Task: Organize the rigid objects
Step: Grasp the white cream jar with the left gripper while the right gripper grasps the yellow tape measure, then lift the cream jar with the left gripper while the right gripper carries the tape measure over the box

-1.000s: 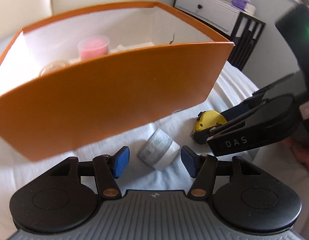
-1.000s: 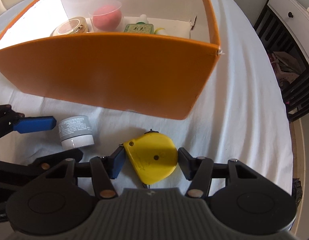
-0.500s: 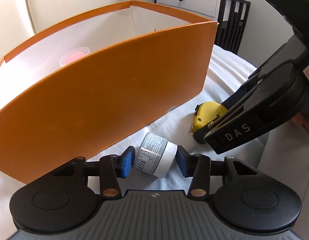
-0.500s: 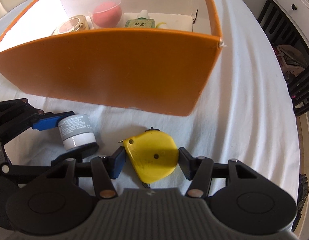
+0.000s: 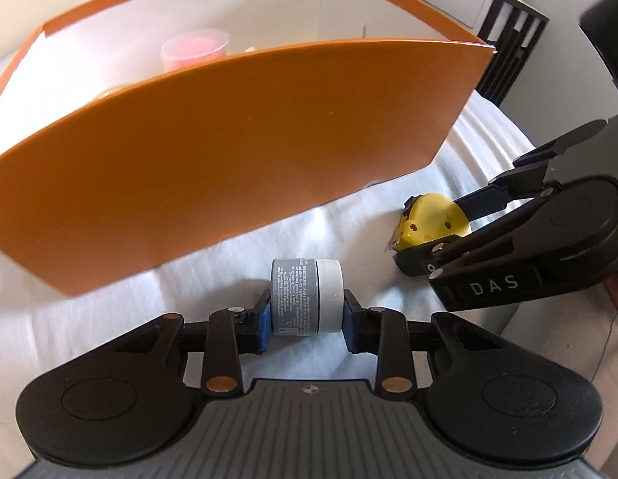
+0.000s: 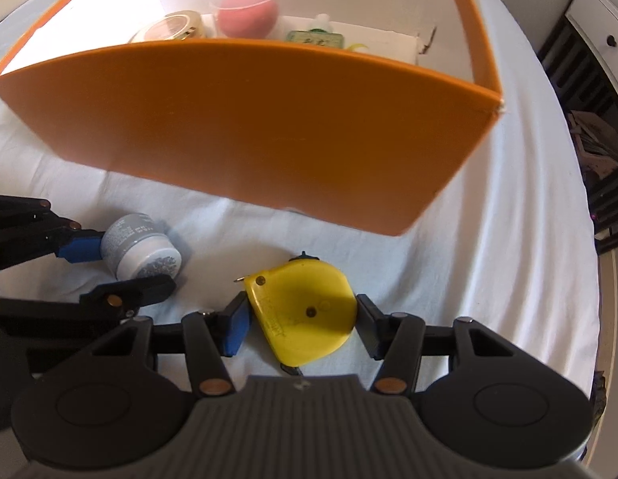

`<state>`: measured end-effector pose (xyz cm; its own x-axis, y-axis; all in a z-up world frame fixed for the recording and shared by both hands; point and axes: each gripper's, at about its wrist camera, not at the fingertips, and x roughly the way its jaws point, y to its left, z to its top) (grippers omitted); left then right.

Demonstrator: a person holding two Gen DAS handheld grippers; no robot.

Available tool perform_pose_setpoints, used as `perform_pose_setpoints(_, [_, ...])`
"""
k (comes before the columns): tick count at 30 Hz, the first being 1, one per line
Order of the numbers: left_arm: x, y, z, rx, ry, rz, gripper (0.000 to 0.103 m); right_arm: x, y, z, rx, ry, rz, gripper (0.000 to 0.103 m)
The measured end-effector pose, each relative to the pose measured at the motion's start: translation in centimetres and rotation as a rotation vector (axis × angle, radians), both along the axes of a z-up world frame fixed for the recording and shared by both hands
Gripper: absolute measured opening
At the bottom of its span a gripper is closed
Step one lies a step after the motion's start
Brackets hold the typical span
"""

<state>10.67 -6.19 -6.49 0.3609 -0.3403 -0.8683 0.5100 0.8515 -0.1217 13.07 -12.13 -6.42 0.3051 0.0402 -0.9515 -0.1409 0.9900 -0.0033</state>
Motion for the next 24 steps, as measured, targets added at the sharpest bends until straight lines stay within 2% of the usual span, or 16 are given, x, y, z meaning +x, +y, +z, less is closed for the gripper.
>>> perform_pose_setpoints(6, [0.7,1.0,-0.2,-0.056,0.017,0.040,0.038,0.4,0.8,-0.4,-0.032,0.016,0.021,0.056])
perform_pose_setpoints(16, [0.6,1.3,0.2,-0.059,0.009,0.045,0.038,0.2,1.9,-0.7,-0.065,0.007,0.037,0.055])
perform_pose_setpoints(24, [-0.1,1.7,1.1,-0.076,-0.011,0.075,0.038,-2.1,2.5,1.2,-0.079,-0.119,0.031,0.054])
